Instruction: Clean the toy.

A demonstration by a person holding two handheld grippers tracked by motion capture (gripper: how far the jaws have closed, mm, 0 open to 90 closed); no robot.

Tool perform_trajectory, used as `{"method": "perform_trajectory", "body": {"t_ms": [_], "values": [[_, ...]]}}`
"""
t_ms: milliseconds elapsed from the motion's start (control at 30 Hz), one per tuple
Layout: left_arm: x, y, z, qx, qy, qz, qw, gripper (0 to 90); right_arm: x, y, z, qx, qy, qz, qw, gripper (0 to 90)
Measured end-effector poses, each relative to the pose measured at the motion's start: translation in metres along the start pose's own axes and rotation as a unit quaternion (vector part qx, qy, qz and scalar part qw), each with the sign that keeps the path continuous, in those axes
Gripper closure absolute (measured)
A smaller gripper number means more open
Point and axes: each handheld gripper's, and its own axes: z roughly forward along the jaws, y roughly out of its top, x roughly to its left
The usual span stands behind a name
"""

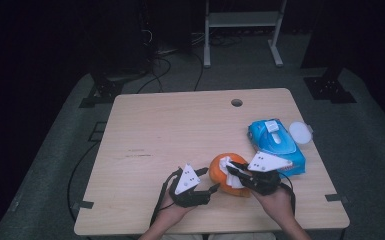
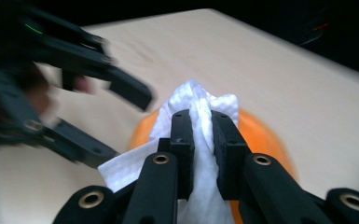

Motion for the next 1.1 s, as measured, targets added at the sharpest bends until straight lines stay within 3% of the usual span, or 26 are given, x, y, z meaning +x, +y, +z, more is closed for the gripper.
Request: {"method": "perform_trajectory", "body": {"t_ms": [33, 133, 167, 233, 333, 533, 567, 633, 700, 733, 867, 933, 1000, 1100], "values": [[0.001, 0.000, 0.002, 0.003, 0.000, -0.009, 1.0000, 23.3, 0.000, -0.002, 0.001, -0.001, 0.005, 0.003, 1.0000, 79.6], [0.002, -0.002, 0.008, 0.002, -0.009, -0.040, 0.9992, 10.1, 0.009, -0.002, 0.007, 0.006, 0.017, -0.003, 0.9998, 79.7], [0.002, -0.002, 0.009, 0.003, -0.011, -0.041, 0.9991, 10.0, 0.012, -0.002, 0.009, 0.009, 0.024, -0.002, 0.9997, 79.7], [0.000, -0.003, 0.012, 0.015, -0.011, -0.024, 0.9995, 12.7, 0.020, 0.000, 0.014, 0.016, 0.040, -0.006, 0.9990, 79.6], [0.001, -0.003, 0.012, 0.022, -0.006, -0.016, 0.9996, 23.1, 0.026, 0.002, 0.015, 0.021, 0.028, -0.024, 0.9991, 79.8], [0.004, -0.005, 0.013, 0.029, -0.008, -0.017, 0.9994, 27.4, 0.006, -0.001, 0.001, 0.019, -0.032, -0.015, 0.9992, 80.0], [0.005, -0.005, 0.013, 0.027, -0.011, -0.019, 0.9994, 27.0, 0.002, -0.003, -0.001, 0.024, -0.044, -0.015, 0.9986, 80.0], [0.006, -0.004, 0.014, 0.020, -0.020, -0.027, 0.9992, 19.9, -0.002, -0.007, -0.003, 0.024, -0.040, -0.001, 0.9989, 80.0], [0.006, -0.003, 0.015, 0.015, -0.026, -0.041, 0.9987, 11.0, 0.004, -0.005, -0.001, 0.026, -0.040, -0.013, 0.9988, 80.0], [0.005, -0.004, 0.015, 0.019, -0.025, -0.041, 0.9987, 10.6, 0.009, -0.004, 0.000, 0.025, -0.031, -0.019, 0.9990, 80.0], [-0.001, -0.002, 0.013, 0.024, -0.014, 0.001, 0.9996, 23.8, 0.033, 0.002, 0.012, 0.027, 0.001, -0.054, 0.9982, 79.9], [-0.002, -0.002, 0.012, 0.027, -0.010, 0.012, 0.9995, 28.5, 0.035, 0.003, 0.013, 0.030, -0.009, -0.067, 0.9973, 80.0], [-0.001, -0.003, 0.011, 0.032, -0.009, 0.016, 0.9993, 30.8, 0.025, 0.002, 0.009, 0.021, -0.015, -0.045, 0.9986, 80.0], [0.003, -0.006, 0.010, 0.039, -0.010, 0.019, 0.9990, 32.2, 0.001, -0.008, 0.000, 0.024, -0.048, -0.008, 0.9985, 80.0]]}}
